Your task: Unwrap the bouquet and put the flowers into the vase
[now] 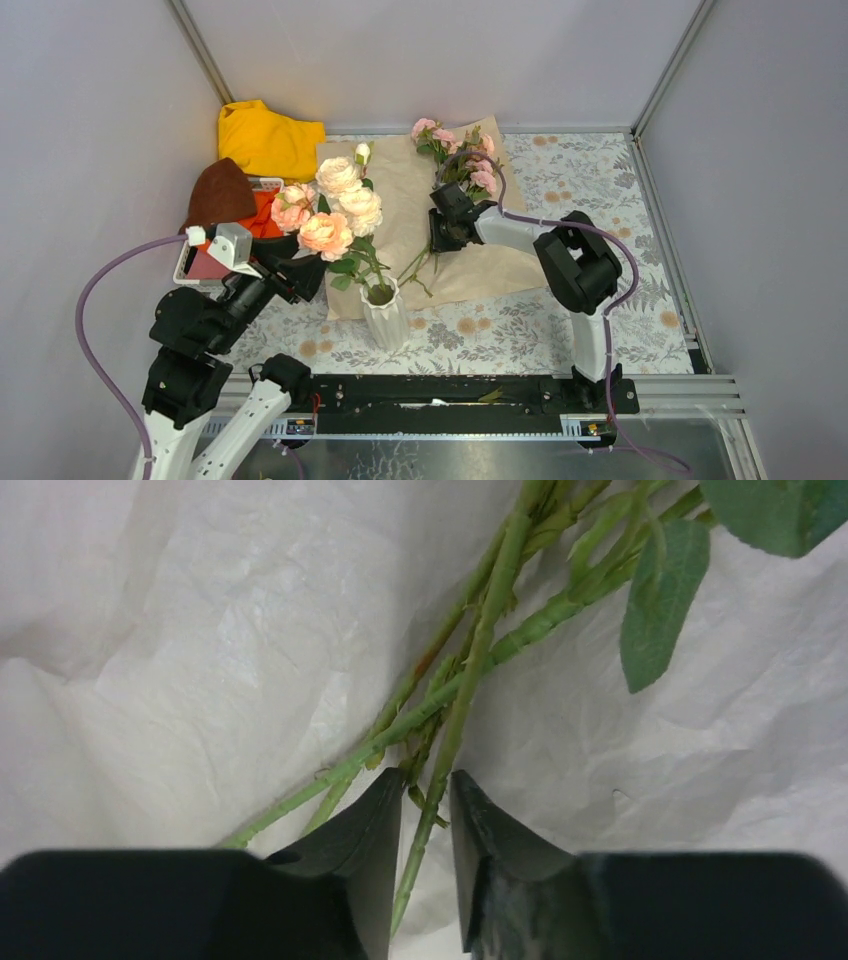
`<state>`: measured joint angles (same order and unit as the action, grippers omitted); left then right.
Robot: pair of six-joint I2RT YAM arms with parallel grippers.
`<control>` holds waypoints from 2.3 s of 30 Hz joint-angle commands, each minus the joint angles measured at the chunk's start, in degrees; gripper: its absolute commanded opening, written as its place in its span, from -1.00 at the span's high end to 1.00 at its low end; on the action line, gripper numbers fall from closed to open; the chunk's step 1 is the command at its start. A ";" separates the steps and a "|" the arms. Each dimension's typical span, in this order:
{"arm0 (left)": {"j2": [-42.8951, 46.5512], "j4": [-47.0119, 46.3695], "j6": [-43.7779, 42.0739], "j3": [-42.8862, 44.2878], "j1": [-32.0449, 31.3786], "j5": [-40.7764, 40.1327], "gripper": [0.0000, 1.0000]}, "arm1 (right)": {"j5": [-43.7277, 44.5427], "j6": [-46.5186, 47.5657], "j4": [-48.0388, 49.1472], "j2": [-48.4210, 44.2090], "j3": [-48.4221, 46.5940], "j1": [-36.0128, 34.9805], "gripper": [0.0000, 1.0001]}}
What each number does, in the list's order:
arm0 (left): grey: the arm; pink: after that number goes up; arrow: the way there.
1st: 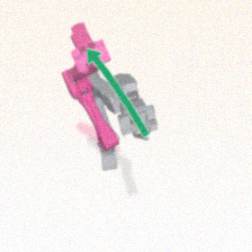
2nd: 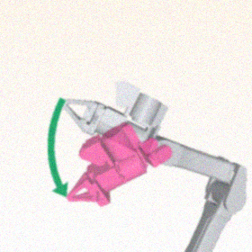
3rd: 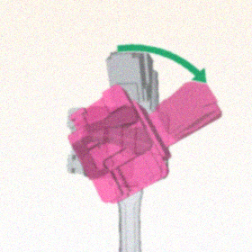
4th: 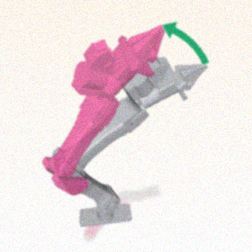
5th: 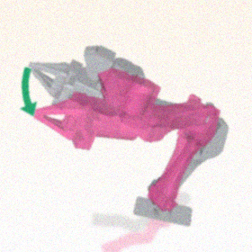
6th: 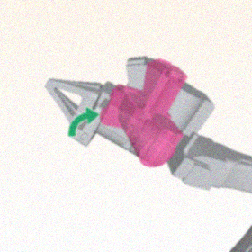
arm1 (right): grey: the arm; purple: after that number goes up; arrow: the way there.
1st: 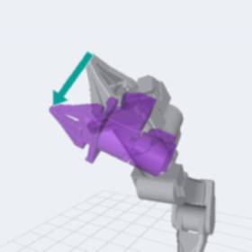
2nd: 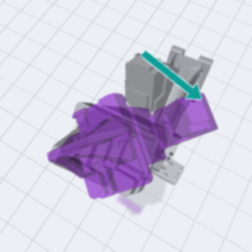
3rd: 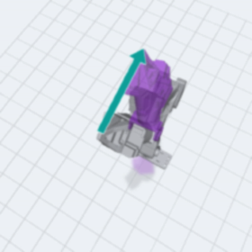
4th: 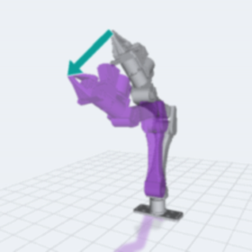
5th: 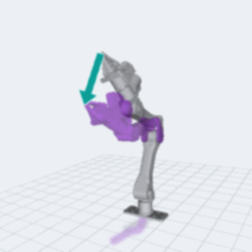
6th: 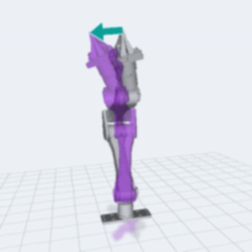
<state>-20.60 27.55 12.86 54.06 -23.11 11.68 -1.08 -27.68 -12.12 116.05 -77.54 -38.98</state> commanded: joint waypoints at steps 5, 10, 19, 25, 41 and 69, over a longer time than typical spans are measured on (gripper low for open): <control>1.06 0.92 0.77 4.28 0.27 -6.74 -0.35 | -0.20 -0.85 -0.55 1.56 -3.36 0.22 0.84; 0.19 3.28 2.64 6.24 0.30 -15.47 -0.35 | 0.35 -0.25 1.85 -4.34 0.30 0.22 1.00; -1.99 5.42 7.70 8.23 0.27 -25.45 -0.34 | 4.94 3.48 3.51 -22.59 10.21 0.21 1.00; -2.92 5.92 8.96 9.51 0.33 -22.53 -0.31 | 5.18 5.02 4.46 -33.20 14.13 0.15 1.00; -0.40 5.15 11.39 12.60 0.37 -17.91 -0.28 | -8.39 7.00 14.47 -56.76 22.06 0.21 1.00; -9.93 -15.30 15.17 10.69 0.38 11.43 -0.54 | -38.10 20.58 12.47 -60.26 17.07 -25.97 1.00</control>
<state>-27.77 17.26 27.99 63.18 -23.09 21.04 -38.72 -13.28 0.97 53.69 -57.45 -59.68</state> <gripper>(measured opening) 0.766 0.030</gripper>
